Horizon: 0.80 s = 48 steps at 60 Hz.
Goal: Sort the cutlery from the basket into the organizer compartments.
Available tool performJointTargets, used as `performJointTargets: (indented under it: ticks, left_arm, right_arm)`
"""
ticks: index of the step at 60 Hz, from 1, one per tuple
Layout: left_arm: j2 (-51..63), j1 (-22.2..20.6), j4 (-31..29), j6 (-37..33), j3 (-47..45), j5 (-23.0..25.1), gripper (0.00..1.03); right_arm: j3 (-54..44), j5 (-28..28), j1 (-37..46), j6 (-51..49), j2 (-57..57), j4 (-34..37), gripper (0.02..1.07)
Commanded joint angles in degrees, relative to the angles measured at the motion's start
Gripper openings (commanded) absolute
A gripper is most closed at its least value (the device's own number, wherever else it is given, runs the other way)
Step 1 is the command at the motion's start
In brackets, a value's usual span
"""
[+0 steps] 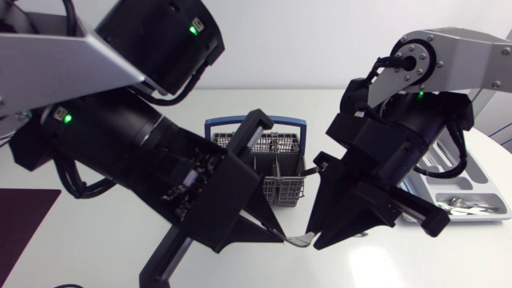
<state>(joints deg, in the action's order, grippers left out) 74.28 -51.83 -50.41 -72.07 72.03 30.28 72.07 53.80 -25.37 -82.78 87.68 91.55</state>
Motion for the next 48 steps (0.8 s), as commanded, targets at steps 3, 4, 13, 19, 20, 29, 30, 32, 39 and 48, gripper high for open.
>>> performJointTargets:
  ticks: [3, 4, 13, 19, 20, 29, 30, 32, 39, 48]
  left_arm:
    - [-0.98, -0.20, 1.02, -1.75, -1.19, 0.39, 0.03]
    - [-0.98, -0.20, 1.11, -1.75, -1.28, 0.39, 0.03]
    - [-0.98, -0.11, 1.99, -1.75, -1.80, 0.30, 0.03]
    - [-0.98, 0.24, 2.95, -1.75, -2.51, 0.30, 0.03]
    - [-0.98, 0.24, 3.22, -1.67, -2.51, 0.30, 0.03]
    - [-1.24, 0.77, 5.68, -0.70, -3.21, 0.30, 0.04]
    - [-1.33, 0.86, 6.03, -0.52, -3.21, 0.30, 0.06]
    - [-1.42, 0.95, 6.64, -0.17, -3.30, 0.30, 0.15]
    - [-1.42, 1.56, 8.66, 1.94, -3.47, 0.30, 0.45]
    - [-1.42, 2.26, 9.72, 3.52, -3.56, 0.30, 0.73]
  right_arm:
    - [0.79, 0.43, -0.91, -2.12, 1.09, 2.06, 0.12]
    - [0.79, 0.43, -0.91, -2.03, 1.18, 2.14, 0.12]
    - [0.44, 0.52, -1.27, -2.56, 1.44, 2.67, 0.10]
    - [0.44, 0.52, -1.27, -2.65, 1.44, 2.76, 0.08]
    - [0.26, 0.52, -1.35, -2.65, 1.44, 2.76, 0.08]
    - [-0.18, 0.52, -1.18, -2.91, 1.71, 2.76, 0.08]
    - [-0.18, 0.52, -1.18, -2.91, 1.79, 2.76, 0.08]
    - [-0.27, 0.52, -1.00, -3.00, 1.79, 2.76, 0.08]
    - [-0.62, 0.52, -0.56, -3.00, 1.88, 2.58, 0.08]
    - [-1.32, 0.43, -0.04, -3.00, 1.62, 2.32, 0.08]
